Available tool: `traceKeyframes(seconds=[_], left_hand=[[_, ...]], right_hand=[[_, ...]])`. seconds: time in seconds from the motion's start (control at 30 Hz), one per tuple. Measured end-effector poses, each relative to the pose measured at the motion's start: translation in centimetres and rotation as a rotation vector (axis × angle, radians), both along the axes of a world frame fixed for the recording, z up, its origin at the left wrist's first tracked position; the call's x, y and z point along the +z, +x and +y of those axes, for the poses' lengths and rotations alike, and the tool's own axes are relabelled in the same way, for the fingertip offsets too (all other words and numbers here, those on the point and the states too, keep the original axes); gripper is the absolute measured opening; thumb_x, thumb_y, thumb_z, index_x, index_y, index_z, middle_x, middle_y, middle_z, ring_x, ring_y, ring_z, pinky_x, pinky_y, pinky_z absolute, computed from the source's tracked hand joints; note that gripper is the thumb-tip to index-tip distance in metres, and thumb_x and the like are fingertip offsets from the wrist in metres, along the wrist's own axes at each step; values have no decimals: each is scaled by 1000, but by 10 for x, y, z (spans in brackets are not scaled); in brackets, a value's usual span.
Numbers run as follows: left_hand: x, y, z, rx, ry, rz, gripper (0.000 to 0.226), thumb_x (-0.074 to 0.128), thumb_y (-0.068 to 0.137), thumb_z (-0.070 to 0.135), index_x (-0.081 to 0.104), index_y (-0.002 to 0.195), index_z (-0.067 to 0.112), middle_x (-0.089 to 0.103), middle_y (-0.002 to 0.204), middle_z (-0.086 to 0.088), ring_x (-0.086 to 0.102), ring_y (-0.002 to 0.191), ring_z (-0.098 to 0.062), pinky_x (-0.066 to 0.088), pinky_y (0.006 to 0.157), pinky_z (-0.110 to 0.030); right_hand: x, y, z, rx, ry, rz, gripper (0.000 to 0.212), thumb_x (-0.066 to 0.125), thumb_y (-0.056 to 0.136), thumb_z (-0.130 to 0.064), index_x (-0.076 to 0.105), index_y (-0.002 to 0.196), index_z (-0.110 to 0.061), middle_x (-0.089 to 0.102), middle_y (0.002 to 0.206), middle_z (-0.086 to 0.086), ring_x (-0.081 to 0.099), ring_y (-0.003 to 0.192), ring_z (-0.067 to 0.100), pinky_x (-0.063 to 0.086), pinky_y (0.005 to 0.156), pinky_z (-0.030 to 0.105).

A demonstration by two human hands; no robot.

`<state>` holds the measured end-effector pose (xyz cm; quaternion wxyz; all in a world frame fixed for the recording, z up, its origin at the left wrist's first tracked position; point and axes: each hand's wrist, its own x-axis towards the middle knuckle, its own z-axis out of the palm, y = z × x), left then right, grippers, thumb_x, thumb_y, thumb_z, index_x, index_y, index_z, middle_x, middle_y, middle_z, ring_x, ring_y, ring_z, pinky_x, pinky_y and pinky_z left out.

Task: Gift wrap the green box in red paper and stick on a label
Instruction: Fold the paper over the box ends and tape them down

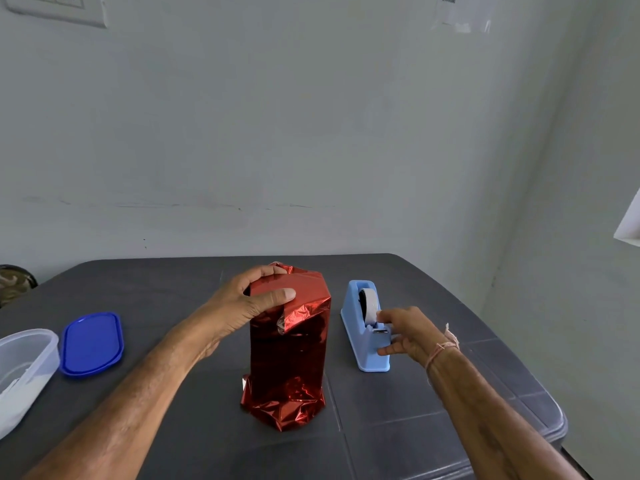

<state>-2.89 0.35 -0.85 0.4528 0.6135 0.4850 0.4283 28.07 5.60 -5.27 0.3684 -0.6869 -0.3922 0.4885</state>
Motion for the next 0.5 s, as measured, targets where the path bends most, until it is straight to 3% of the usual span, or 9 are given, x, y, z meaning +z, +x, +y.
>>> traceKeyframes(seconds=[0.3,0.5], left_hand=[[2,2,-1,-10,4,2,57,78,70,51,64,125,45,57,130,12,59,112,-11,46,81,-21],[3,2,-1,-9,-10,18,60,78,69,53,63,127,44,57,131,7,60,113,-14,45,83,-24]], right_hand=[[-18,-3,-15,-78,116,156,37,70,92,-12,57,121,5,64,106,17,70,101,38,64,60,45],[-28,0,-19,-89,168,187,15,71,91,-12,63,98,-1,66,112,21,71,99,38,64,72,49]])
